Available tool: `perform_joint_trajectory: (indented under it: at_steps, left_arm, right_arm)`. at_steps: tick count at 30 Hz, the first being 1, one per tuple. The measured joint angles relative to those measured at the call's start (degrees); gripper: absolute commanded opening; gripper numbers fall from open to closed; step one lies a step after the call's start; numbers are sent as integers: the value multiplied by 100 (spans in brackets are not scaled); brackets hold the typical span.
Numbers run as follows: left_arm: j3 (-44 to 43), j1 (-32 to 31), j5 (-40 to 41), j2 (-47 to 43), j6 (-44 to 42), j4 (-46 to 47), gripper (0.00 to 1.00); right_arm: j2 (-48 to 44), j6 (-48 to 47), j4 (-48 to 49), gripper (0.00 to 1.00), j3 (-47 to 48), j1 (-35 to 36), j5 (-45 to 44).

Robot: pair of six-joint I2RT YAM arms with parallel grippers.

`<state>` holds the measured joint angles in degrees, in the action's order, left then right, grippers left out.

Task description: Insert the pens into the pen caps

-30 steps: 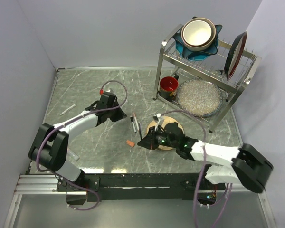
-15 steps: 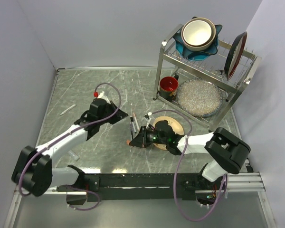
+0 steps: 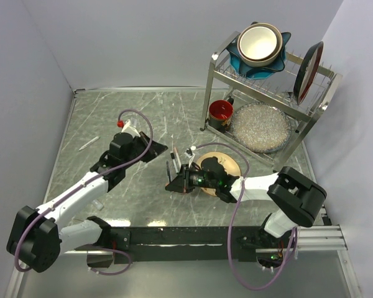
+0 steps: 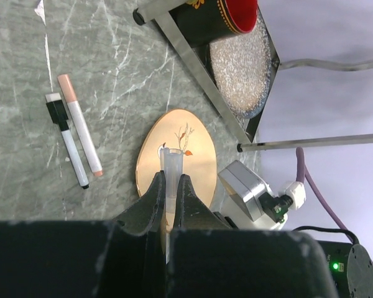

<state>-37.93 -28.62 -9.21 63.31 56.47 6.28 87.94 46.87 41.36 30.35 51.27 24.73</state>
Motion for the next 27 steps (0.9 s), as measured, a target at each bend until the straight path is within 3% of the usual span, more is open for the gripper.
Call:
perform_joint_trajectory:
  at_steps: [27]
  left_arm:
    - [118,-201,203,-175,-177,-24,1]
  right_arm:
    - [-199,-24,-74,0,48,24,-116]
